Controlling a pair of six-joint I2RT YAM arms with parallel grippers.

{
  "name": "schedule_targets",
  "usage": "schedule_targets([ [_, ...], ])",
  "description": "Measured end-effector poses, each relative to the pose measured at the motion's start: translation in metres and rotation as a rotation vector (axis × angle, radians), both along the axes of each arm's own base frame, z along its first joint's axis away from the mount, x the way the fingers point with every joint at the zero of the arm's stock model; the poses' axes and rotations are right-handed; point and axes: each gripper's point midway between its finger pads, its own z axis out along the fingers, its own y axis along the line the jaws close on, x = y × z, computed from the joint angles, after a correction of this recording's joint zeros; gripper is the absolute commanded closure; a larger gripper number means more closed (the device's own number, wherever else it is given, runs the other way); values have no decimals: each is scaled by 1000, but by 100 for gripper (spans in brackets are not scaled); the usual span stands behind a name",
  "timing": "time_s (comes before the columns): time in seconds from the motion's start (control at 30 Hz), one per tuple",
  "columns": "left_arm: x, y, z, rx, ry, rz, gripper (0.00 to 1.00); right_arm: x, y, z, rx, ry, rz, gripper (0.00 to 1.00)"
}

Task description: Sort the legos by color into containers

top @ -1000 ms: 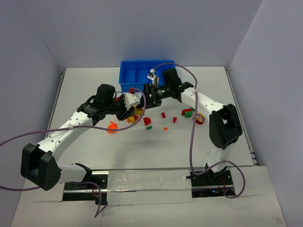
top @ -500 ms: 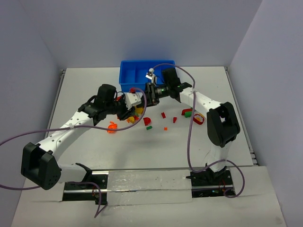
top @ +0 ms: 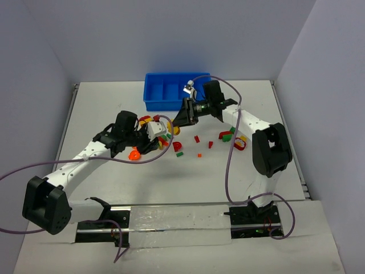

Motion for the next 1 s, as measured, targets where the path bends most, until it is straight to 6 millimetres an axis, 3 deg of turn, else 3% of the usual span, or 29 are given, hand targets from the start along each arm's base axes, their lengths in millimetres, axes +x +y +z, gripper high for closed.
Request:
schedule_targets([
  [0.13, 8, 11, 0, -11, 13, 57, 100, 12, -9, -2, -29, -18, -42, 100],
  [0.23, 30, 25, 6, -17, 56, 164, 100, 40, -23, 2, -120, -94, -147, 100],
  [0.33, 86, 29, 34, -38, 53, 286, 100, 95, -53, 32, -219, -255, -328, 100],
  [0.47, 172, 28, 85, -114, -24, 424, 100, 164, -99, 92, -310, -508, -562, 100],
  [0.6, 244, 35, 115, -187, -77, 557, 100, 214, -137, 121, -436, -685, -758, 100],
  [0.7, 279, 41, 108, -212, -76, 632, 100, 243, -151, 105, -521, -718, -841, 100],
  [0.8, 308, 39, 86, -217, -51, 673, 100, 266, -162, 66, -610, -705, -885, 100],
  [0.9, 325, 35, 53, -205, -8, 700, 100, 278, -169, 29, -670, -705, -903, 100],
  [1.0, 333, 34, 21, -191, 34, 726, 100, 287, -172, 10, -677, -728, -930, 100],
])
